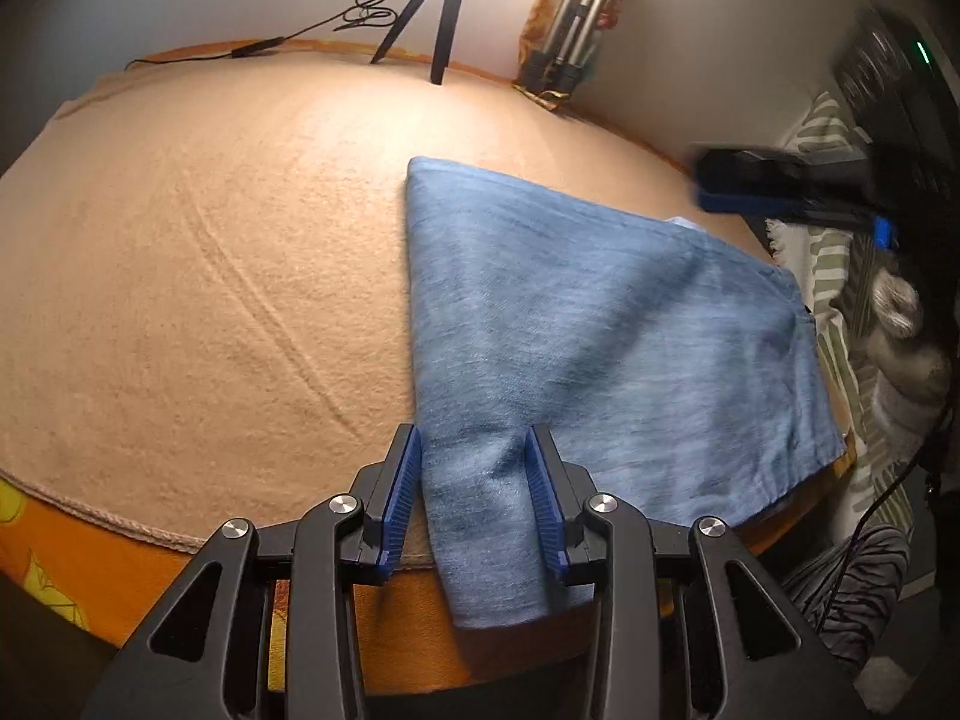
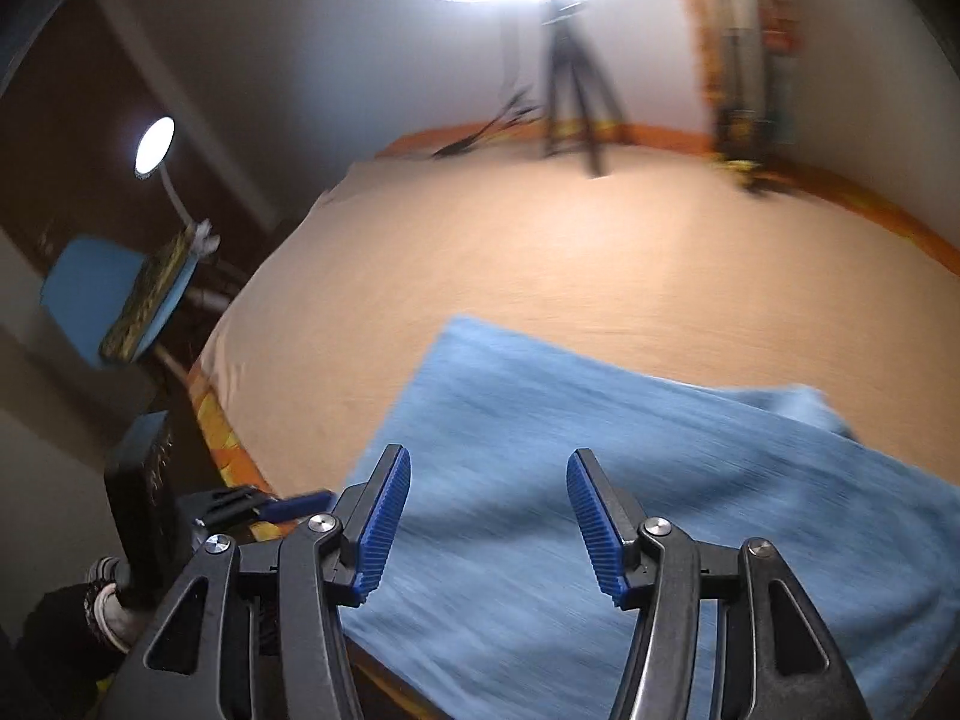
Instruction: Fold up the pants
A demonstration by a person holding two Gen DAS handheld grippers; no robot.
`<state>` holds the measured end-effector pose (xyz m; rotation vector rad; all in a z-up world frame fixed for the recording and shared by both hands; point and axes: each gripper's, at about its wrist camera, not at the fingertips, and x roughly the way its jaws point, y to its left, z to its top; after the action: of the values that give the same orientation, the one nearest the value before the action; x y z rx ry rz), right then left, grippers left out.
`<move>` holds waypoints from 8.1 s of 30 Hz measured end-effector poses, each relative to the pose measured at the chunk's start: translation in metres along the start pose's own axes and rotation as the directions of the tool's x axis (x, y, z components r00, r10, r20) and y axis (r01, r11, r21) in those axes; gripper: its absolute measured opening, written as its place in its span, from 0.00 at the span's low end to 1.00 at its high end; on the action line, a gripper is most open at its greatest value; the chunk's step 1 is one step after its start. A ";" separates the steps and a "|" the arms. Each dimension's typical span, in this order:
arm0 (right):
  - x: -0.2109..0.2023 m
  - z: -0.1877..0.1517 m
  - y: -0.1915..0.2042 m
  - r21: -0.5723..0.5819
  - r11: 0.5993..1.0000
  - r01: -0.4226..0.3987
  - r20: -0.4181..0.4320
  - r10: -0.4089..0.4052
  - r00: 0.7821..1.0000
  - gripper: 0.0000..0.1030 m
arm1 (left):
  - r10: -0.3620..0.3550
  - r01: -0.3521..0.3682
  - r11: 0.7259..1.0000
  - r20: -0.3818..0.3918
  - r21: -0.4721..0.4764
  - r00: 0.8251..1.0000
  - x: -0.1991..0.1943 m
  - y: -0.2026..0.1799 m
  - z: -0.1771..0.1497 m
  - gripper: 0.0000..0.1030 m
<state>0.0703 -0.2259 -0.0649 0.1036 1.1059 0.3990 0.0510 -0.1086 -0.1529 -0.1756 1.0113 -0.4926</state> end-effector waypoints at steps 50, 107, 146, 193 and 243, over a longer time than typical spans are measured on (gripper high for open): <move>0.084 0.036 0.032 0.037 0.993 0.115 -0.157 -0.108 0.982 0.03 | -0.118 0.120 0.990 0.036 -0.068 0.992 -0.001 0.001 0.005 0.24; -0.160 -0.052 -0.188 0.445 0.893 0.073 0.185 -0.172 0.968 0.04 | -0.519 0.450 0.769 0.032 0.453 0.854 -0.029 -0.266 0.050 0.08; -0.165 -0.219 -0.287 0.565 0.825 0.020 0.137 -0.118 0.984 0.39 | -0.301 0.335 0.898 -0.157 0.287 0.941 0.071 -0.201 -0.002 0.15; -0.137 -0.202 -0.313 0.469 0.850 0.240 0.060 -0.301 0.952 0.82 | -0.218 0.252 0.952 -0.192 0.177 0.957 0.117 -0.182 0.053 0.46; -0.180 -0.194 -0.232 0.296 0.939 0.176 0.267 -0.259 0.928 0.26 | -0.302 0.276 0.883 0.010 0.380 0.953 0.058 -0.243 0.048 0.14</move>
<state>-0.1104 -0.5281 -0.0639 0.2685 0.8494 0.0256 0.0403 -0.3531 -0.0836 0.0010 0.8078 -0.9392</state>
